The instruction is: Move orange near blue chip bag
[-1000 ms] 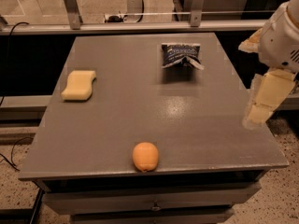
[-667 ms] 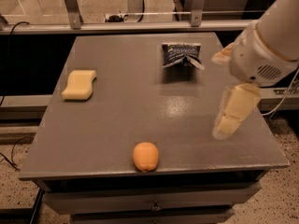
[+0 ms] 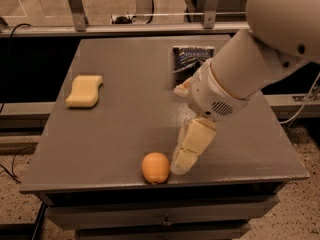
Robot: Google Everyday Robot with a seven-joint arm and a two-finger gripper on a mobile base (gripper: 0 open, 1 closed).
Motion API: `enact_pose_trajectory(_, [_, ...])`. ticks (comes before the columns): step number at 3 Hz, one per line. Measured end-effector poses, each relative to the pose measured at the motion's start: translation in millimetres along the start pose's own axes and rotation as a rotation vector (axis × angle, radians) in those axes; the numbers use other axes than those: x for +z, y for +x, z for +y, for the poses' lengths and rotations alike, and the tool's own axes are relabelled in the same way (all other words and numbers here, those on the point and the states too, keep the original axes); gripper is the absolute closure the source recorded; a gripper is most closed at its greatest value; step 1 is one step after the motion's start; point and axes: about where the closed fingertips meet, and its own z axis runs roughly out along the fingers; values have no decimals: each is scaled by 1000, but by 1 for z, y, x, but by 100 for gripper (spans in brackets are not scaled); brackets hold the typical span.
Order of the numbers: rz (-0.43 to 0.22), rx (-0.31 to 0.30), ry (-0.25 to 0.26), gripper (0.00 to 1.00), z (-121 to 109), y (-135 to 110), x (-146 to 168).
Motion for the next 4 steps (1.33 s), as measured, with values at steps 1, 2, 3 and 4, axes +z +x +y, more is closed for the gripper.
enact_pose_trajectory(1, [-29, 11, -17, 0, 14, 0, 32])
enact_pose_trajectory(2, [-47, 31, -20, 0, 22, 6, 51])
enact_pose_trajectory(3, [-62, 44, -47, 0, 35, 6, 69])
enact_pose_trajectory(4, [-73, 48, -64, 12, 43, 4, 79])
